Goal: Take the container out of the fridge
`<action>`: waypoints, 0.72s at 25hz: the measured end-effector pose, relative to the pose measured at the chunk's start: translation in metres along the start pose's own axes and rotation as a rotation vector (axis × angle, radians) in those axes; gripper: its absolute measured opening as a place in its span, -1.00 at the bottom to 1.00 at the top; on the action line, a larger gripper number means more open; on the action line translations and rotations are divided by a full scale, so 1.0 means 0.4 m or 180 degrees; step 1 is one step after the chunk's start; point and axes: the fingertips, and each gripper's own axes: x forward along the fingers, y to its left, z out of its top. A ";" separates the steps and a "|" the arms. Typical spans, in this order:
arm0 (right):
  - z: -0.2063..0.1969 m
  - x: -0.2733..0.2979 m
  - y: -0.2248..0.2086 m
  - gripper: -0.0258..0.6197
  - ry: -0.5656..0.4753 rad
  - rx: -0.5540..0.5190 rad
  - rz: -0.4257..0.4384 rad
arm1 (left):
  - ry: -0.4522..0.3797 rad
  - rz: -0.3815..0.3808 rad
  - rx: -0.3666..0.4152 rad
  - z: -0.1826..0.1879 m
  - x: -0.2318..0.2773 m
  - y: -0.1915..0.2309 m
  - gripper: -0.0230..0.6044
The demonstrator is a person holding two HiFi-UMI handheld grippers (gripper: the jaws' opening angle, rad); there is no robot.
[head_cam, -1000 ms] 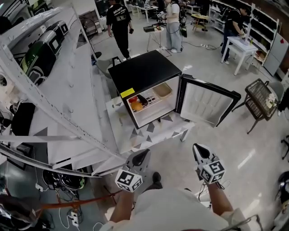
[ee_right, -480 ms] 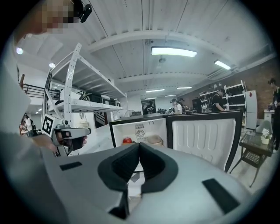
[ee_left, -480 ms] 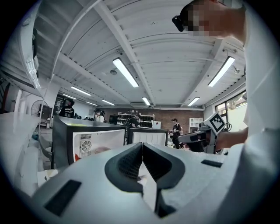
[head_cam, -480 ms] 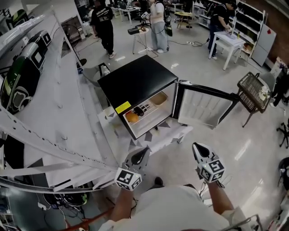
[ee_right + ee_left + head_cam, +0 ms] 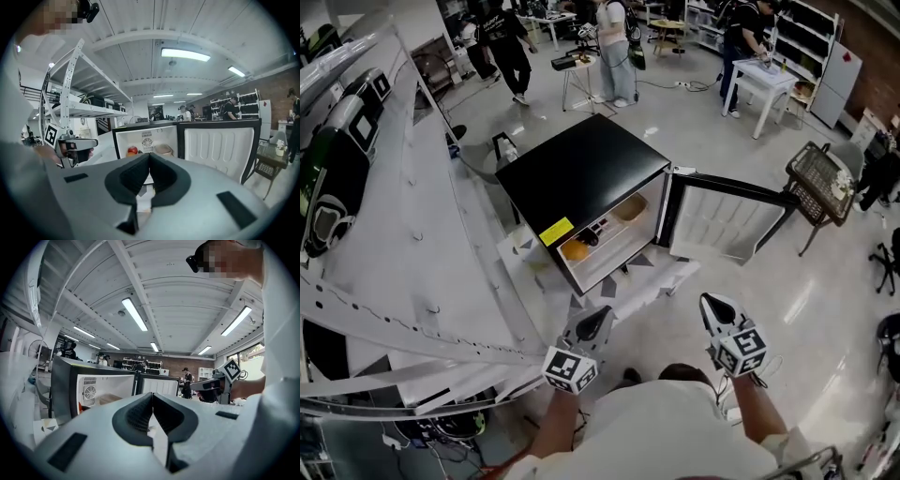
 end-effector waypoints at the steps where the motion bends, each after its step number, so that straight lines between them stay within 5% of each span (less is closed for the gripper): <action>1: 0.001 0.003 0.000 -0.90 0.0003 -0.0001 -0.0005 | 0.0014 0.0000 -0.0010 -0.004 0.004 0.003 -0.91; 18: 0.032 0.093 -0.092 -0.90 0.0075 -0.0043 0.0351 | 0.0037 0.0390 0.0193 0.027 0.125 0.005 -0.91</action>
